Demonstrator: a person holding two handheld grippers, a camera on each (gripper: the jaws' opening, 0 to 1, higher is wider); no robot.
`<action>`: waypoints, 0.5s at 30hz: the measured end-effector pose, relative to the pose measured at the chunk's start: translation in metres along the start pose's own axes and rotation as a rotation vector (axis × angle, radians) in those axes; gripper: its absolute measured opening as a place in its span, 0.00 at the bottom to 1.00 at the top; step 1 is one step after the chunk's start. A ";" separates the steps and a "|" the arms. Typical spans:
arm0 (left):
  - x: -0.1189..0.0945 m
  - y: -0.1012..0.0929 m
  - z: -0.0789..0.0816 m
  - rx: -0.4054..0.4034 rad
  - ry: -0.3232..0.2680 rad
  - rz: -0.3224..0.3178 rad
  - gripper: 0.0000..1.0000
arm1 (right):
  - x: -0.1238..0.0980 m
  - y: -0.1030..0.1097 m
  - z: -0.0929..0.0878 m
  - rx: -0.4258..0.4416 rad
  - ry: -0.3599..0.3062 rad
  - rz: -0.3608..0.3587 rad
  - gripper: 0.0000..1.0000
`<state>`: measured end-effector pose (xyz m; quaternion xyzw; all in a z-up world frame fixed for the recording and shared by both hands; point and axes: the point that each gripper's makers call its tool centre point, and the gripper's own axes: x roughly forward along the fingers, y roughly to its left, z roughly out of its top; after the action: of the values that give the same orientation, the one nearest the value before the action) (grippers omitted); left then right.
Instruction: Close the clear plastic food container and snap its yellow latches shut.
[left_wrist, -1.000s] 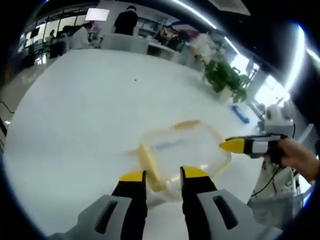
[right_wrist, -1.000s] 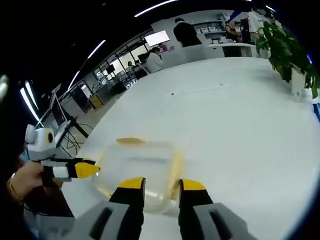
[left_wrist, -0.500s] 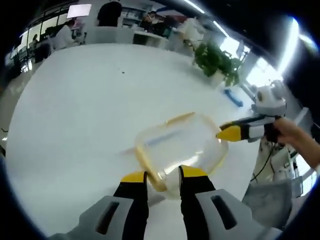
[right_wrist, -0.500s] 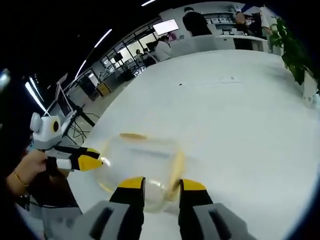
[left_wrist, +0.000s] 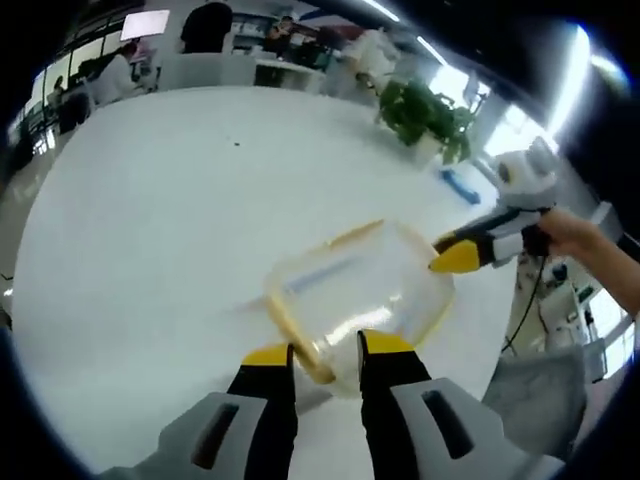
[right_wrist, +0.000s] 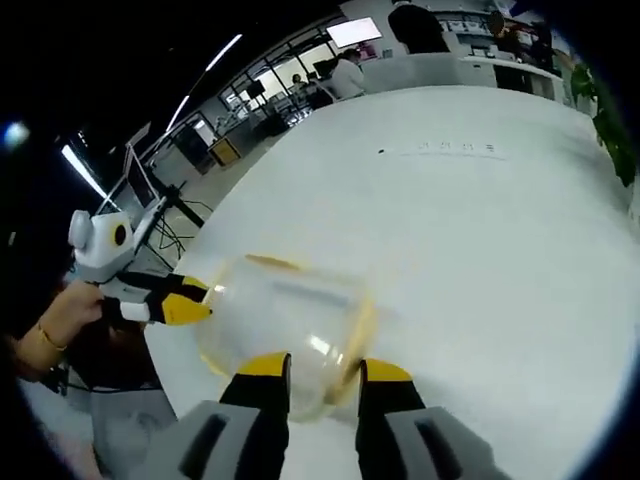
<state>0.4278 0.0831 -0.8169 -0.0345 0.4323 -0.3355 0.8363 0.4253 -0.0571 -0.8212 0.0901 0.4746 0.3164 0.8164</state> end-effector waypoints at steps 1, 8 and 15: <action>0.000 0.000 0.000 0.006 0.003 -0.001 0.20 | 0.000 0.000 -0.001 -0.012 0.021 0.009 0.22; 0.001 0.000 0.000 0.040 0.037 -0.017 0.20 | -0.001 0.001 -0.002 -0.074 0.124 0.046 0.21; 0.002 0.002 0.004 0.040 0.014 -0.015 0.20 | 0.000 -0.001 -0.010 -0.101 0.164 0.054 0.20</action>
<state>0.4326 0.0823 -0.8161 -0.0185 0.4308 -0.3506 0.8313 0.4171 -0.0598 -0.8273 0.0354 0.5209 0.3678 0.7695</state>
